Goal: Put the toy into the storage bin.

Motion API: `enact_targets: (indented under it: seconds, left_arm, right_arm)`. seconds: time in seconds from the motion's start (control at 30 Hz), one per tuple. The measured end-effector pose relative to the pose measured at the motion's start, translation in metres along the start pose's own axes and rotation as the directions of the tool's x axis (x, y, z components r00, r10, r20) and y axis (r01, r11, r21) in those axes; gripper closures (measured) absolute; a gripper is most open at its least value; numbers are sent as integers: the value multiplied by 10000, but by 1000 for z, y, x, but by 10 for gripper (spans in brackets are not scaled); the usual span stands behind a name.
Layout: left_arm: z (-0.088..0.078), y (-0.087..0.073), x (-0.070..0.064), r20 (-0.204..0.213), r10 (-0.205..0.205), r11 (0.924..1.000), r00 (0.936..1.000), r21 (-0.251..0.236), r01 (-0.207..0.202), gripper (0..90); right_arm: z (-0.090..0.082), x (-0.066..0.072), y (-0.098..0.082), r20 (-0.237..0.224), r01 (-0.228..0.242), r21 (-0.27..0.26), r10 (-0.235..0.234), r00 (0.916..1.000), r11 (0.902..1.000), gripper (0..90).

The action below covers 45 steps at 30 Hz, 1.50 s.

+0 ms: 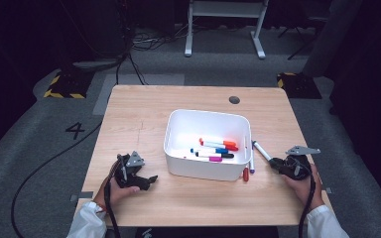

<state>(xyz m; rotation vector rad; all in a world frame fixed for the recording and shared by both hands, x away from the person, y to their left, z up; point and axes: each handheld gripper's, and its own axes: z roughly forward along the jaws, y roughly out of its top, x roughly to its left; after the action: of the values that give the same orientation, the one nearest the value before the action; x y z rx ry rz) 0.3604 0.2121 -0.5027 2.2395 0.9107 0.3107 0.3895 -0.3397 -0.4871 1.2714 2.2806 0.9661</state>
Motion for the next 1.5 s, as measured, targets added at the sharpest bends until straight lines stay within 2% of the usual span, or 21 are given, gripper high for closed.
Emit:
enact_targets:
  seconds: [0.23,0.63,0.77,1.1,1.13,1.2,1.33,1.4,1.5]
  left_arm:
    - [0,0,0,-16,-9,10000,10000,-15,9,136]
    - [0,0,0,0,-3,10000,10000,-4,3,136]
    - [0,0,0,-18,-6,10000,10000,-16,6,136]
    - [0,0,0,0,-1,10000,10000,1,1,137]
    - [0,0,0,-15,-5,10000,10000,-15,5,137]
    - [0,0,0,-15,-4,10000,10000,-12,4,136]
    - [0,0,0,-18,-3,10000,10000,-14,3,137]
    - [0,0,0,-1,0,10000,10000,0,0,137]
    - [0,0,0,-19,-2,10000,10000,-14,2,137]
  right_arm:
    - [1,1,2,-87,71,-49,-71,9999,10000,755]
    - [-2,-6,3,-143,-150,-202,148,9998,9997,755]
    - [-6,-8,4,-263,-375,-460,363,9990,9982,756]
    - [-7,-12,7,-347,-336,-550,317,9989,9979,755]
    - [-7,-11,8,-390,-477,-554,456,9982,9973,755]
    - [-6,-13,8,-308,-369,-505,354,9989,9980,755]
    - [-5,-14,9,-311,-465,-495,450,9985,9977,755]
    - [-5,-14,11,-326,-322,-525,305,9990,9981,755]
    - [-11,-12,15,-446,-352,-791,317,9985,9962,755]
